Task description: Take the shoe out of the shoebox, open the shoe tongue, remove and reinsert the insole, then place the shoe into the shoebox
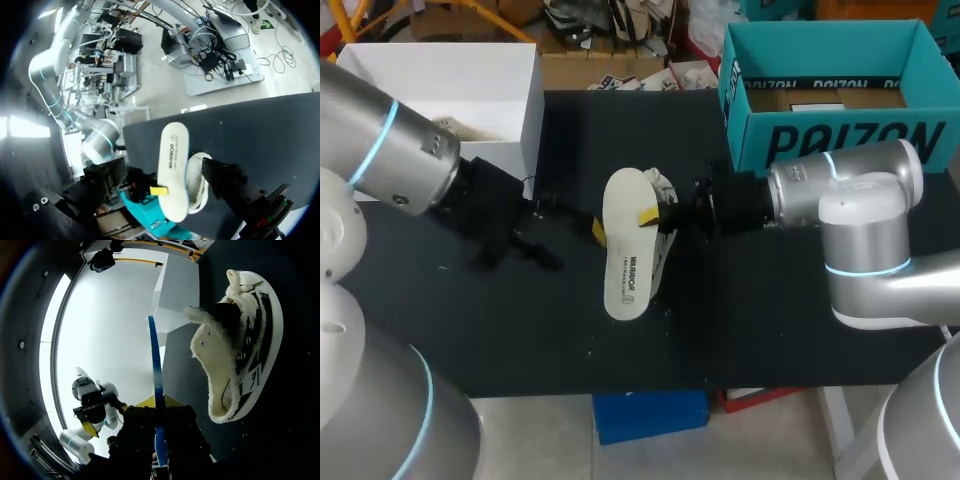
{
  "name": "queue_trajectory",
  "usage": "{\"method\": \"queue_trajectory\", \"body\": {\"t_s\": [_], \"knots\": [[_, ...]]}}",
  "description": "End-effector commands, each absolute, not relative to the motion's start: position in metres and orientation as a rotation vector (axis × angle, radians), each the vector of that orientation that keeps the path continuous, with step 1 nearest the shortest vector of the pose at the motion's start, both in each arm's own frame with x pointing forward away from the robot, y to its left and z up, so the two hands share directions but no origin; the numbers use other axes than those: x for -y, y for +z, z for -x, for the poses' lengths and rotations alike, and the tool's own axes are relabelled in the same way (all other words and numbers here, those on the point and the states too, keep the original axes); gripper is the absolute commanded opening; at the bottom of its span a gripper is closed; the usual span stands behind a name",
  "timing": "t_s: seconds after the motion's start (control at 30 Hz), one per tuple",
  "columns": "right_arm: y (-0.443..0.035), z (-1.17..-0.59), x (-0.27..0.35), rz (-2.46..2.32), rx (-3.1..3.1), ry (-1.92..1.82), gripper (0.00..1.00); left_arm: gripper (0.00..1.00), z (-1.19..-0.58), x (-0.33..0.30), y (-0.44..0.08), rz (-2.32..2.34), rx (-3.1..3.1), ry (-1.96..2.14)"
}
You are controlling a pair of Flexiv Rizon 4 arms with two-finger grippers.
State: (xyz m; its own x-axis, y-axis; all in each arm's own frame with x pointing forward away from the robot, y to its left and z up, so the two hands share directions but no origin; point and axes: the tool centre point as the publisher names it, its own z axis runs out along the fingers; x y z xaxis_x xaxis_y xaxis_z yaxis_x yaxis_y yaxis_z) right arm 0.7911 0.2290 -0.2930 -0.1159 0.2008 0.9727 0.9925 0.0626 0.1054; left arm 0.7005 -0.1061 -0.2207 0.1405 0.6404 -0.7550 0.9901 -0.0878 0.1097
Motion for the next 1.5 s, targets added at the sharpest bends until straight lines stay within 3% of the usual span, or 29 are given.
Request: {"method": "queue_trajectory", "body": {"t_s": [0.03, 0.57, 1.4, 1.5], "knots": [[-0.293, -0.791, -0.23, 1.266, 1.469, -1.147, 0.0, 1.0, -0.695, 0.101, -0.228, -1.541, -1.326, -0.944], [-0.293, -0.791, -0.23, 1.266, 1.469, -1.147, 0.0, 1.0, -0.696, 0.114, -0.269, -1.299, -1.145, -1.118], [-0.293, -0.791, -0.23, 1.266, 1.469, -1.147, 0.0, 1.0, -0.76, 0.13, -0.28, -1.27, -1.111, -0.927], [-0.293, -0.791, -0.23, 1.266, 1.469, -1.147, 0.0, 0.95, -0.764, 0.136, -0.281, -1.276, -1.103, -0.927]]}}
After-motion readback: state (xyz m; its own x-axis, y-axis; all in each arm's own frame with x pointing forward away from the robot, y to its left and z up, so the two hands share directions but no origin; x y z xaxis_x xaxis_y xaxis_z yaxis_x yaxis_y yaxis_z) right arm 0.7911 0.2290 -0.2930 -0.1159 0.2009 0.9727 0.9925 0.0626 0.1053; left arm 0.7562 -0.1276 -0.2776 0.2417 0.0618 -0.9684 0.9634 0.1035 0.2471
